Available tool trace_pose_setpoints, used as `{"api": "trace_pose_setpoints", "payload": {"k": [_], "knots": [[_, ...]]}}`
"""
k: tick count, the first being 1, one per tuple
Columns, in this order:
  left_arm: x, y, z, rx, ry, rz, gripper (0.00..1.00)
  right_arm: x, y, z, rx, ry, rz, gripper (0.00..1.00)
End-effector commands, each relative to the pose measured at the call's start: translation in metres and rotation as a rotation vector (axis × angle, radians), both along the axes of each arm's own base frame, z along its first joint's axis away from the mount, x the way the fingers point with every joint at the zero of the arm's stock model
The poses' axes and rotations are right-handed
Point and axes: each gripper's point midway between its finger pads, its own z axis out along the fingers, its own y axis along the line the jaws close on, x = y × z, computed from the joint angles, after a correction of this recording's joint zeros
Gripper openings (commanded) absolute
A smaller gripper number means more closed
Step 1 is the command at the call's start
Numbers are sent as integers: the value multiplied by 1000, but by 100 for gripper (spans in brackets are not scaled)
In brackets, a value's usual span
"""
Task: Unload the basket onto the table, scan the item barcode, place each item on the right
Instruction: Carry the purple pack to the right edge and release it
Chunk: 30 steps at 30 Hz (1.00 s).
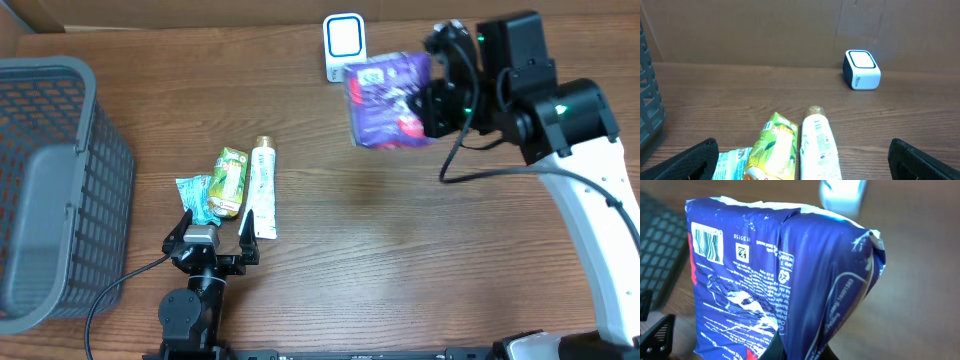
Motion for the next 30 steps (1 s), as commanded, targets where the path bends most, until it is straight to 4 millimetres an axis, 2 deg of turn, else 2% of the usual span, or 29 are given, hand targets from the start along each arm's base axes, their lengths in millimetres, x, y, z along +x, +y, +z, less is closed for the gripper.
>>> {"api": "trace_pose_setpoints", "payload": {"k": [1,9,10,14,15,20,25,26,28,29,30], "knots": [[0,3,-1,-17,-4,15,100,3,-42,-43,21,190,-252,4],[0,3,-1,-17,-4,15,100,14,-128,-138,57,337,-679,4],[0,3,-1,-17,-4,15,100,15,-149,-155,85,344,-761,4],[0,3,-1,-17,-4,15,100,8,-204,-195,177,367,-1002,4],[0,3,-1,-17,-4,15,100,-1,-231,-211,213,370,-1110,4],[0,3,-1,-17,-4,15,100,-35,-291,-241,285,392,-1352,4],[0,3,-1,-17,-4,15,99,-55,-324,-247,318,401,-1474,4],[0,3,-1,-17,-4,15,100,-57,-326,-247,321,405,-1482,24],[0,3,-1,-17,-4,15,100,-60,-324,-247,335,424,-1477,84],[0,3,-1,-17,-4,15,100,-60,-321,-247,346,434,-1464,100],[0,3,-1,-17,-4,15,100,-60,-316,-247,356,443,-1438,100]]}}
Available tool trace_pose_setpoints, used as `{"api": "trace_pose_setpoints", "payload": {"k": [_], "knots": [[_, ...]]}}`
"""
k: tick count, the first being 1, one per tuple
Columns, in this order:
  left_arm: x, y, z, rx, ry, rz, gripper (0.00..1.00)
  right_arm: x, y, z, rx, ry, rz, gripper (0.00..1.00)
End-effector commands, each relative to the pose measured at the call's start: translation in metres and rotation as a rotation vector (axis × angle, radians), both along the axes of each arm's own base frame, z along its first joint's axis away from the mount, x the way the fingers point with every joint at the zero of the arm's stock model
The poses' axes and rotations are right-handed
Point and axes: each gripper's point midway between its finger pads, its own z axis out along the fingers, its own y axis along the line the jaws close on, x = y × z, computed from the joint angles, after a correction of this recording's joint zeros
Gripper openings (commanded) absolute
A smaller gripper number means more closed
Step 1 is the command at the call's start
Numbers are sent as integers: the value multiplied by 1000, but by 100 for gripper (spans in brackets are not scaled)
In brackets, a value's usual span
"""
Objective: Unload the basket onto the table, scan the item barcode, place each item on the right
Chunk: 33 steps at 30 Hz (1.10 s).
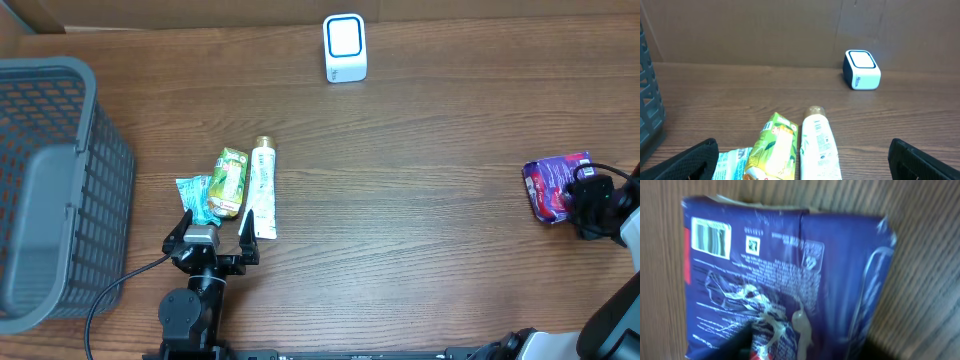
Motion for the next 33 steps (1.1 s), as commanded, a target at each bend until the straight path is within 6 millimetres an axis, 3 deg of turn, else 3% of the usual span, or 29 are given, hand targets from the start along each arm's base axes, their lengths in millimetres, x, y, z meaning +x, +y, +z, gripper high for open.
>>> {"api": "trace_pose_setpoints", "payload": {"k": [1,5,11,13,16,24,27,33], "knots": [[0,3,0,-17,-5,15,100,4,14,7,52,-43,70,100],[0,3,0,-17,-5,15,100,0,20,16,67,-6,124,100],[0,3,0,-17,-5,14,100,7,49,63,45,21,321,100],[0,3,0,-17,-5,15,100,25,80,88,38,-52,502,100],[0,3,0,-17,-5,15,100,43,128,108,52,-139,704,100],[0,3,0,-17,-5,15,100,58,242,119,46,-211,985,100],[0,3,0,-17,-5,15,100,63,272,120,-35,-221,1027,100],[0,3,0,-17,-5,15,100,67,313,126,-90,-282,1095,100]]}}
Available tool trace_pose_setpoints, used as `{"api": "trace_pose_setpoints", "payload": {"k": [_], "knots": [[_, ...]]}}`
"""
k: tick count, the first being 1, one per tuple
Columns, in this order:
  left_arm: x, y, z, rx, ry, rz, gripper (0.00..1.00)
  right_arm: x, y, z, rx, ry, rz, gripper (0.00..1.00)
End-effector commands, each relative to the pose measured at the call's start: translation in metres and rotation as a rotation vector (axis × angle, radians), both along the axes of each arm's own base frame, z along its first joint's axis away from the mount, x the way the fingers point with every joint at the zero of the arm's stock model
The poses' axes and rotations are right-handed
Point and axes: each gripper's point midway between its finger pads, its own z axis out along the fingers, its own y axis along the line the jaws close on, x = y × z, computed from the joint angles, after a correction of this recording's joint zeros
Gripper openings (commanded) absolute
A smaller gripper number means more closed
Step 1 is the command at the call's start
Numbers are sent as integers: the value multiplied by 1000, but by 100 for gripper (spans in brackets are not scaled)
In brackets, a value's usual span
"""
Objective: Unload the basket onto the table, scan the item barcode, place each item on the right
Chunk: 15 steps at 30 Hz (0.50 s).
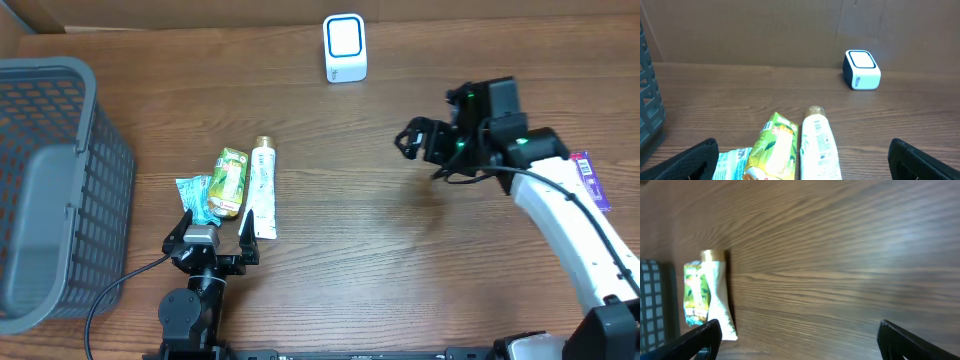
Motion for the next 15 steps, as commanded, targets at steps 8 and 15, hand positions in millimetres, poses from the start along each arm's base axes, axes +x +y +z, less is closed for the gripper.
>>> {"api": "trace_pose_setpoints", "payload": {"k": [8,15], "knots": [[0,3,0,-17,-5,15,100,15,27,1,-45,-83,12,100],[0,3,0,-17,-5,15,100,30,55,2,80,-125,89,100]]}}
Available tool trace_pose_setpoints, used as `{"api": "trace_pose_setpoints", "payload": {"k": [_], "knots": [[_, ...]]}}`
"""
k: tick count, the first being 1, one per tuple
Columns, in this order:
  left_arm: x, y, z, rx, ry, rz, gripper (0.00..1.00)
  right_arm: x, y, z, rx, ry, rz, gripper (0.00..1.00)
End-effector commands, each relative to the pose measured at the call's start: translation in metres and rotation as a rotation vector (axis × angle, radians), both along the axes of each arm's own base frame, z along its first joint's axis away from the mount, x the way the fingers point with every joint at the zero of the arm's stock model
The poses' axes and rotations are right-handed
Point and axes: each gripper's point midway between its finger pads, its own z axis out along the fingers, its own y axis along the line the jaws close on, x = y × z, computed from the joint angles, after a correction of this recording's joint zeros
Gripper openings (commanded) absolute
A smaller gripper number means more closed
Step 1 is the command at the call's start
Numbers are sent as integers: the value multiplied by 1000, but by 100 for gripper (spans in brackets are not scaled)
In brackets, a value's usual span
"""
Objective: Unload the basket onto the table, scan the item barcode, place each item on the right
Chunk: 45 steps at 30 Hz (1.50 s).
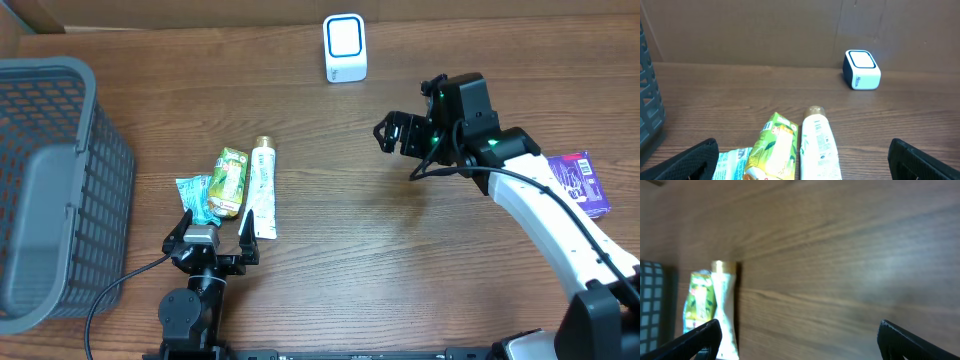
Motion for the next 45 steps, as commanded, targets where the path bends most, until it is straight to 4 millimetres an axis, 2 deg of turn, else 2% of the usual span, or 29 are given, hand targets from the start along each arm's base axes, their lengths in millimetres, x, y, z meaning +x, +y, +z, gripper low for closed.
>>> {"api": "trace_pose_setpoints", "payload": {"k": [1,6,10,14,18,21,25,30,32,36,40,45], "knots": [[0,3,0,-17,-5,15,100,8,25,2,102,-9,62,100],[0,3,0,-17,-5,15,100,17,69,-13,237,20,115,97],[0,3,0,-17,-5,15,100,16,113,-40,287,42,157,94],[0,3,0,-17,-5,15,100,13,149,-56,322,30,211,86],[0,3,0,-17,-5,15,100,12,182,-70,305,56,268,86],[0,3,0,-17,-5,15,100,14,201,-73,292,66,301,86],[0,3,0,-17,-5,15,100,10,225,-66,315,54,330,80],[0,3,0,-17,-5,15,99,-4,245,-79,310,76,318,59],[0,3,0,-17,-5,15,99,-10,251,-85,308,83,332,54],[0,3,0,-17,-5,15,100,-23,260,-104,297,134,334,53],[0,3,0,-17,-5,15,100,-30,262,-125,290,198,302,44],[0,3,0,-17,-5,15,100,-30,260,-133,280,214,293,33]]}}
